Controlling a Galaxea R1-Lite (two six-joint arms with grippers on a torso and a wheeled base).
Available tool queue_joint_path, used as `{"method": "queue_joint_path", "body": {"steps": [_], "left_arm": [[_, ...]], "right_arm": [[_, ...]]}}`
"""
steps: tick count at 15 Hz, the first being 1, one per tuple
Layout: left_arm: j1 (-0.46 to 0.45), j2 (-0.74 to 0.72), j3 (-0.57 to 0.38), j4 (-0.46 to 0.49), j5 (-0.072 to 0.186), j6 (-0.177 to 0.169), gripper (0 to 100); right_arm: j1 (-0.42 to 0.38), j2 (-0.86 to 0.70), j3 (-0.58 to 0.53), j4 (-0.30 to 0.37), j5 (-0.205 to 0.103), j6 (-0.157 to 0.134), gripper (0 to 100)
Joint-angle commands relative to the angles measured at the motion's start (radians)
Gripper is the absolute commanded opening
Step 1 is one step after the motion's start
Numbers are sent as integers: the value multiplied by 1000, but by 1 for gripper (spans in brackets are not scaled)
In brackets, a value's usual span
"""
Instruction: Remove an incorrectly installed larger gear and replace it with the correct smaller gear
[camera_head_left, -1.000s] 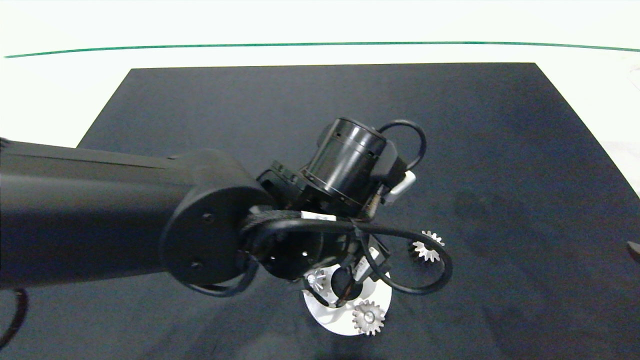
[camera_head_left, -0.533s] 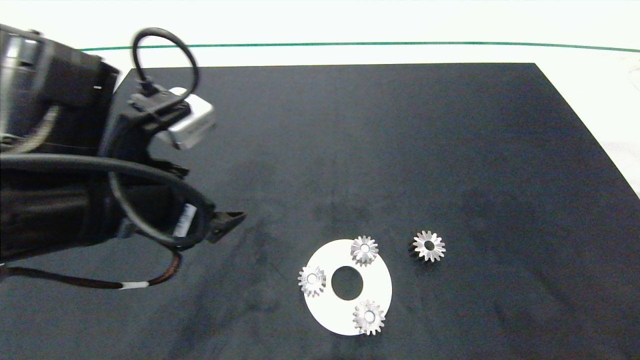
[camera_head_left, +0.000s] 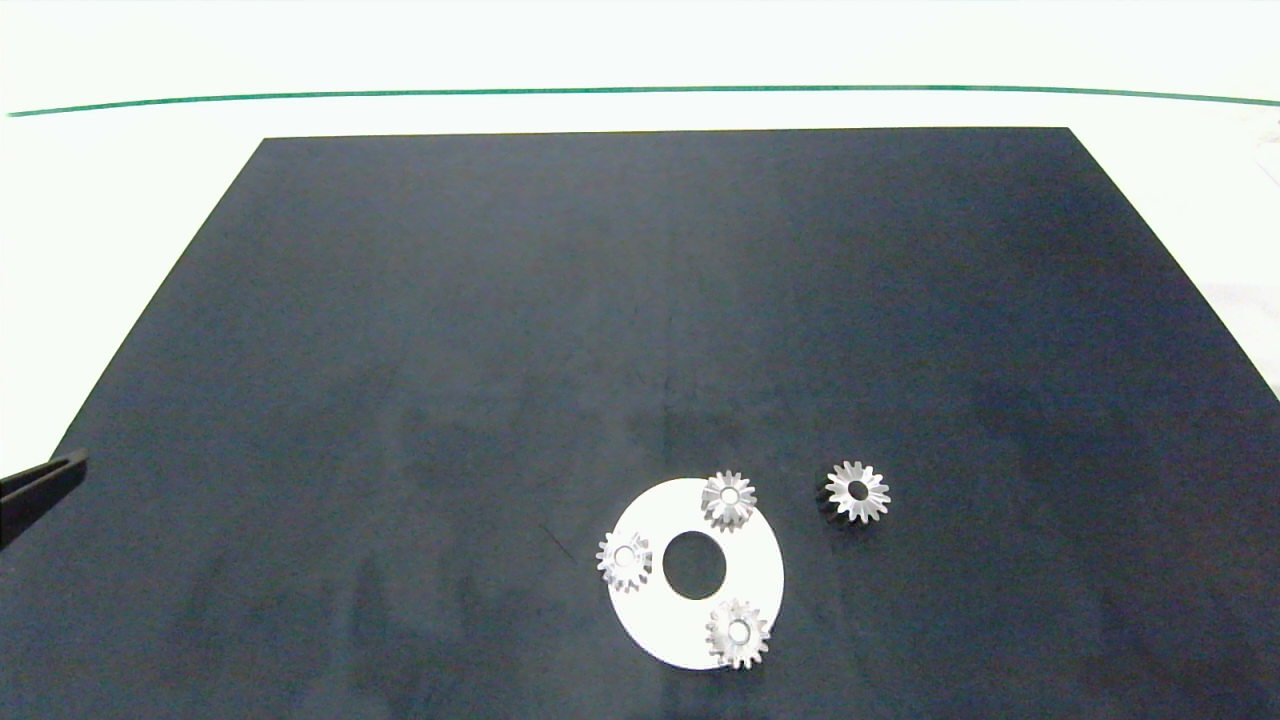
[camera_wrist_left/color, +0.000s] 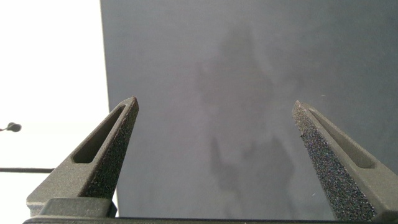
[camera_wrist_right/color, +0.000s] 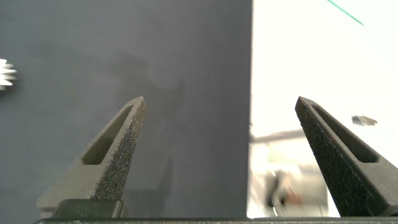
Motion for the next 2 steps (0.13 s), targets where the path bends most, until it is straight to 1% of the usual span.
{"method": "queue_joint_path", "body": {"steps": [1,2], "left_arm": [[81,-284,75,11,3,4,100],[102,-329,81,12,3,5,100]], "right_arm": [[-266,-178,126,0,-5,14,100],[-317,-226,155,0,-3,19,100]]}}
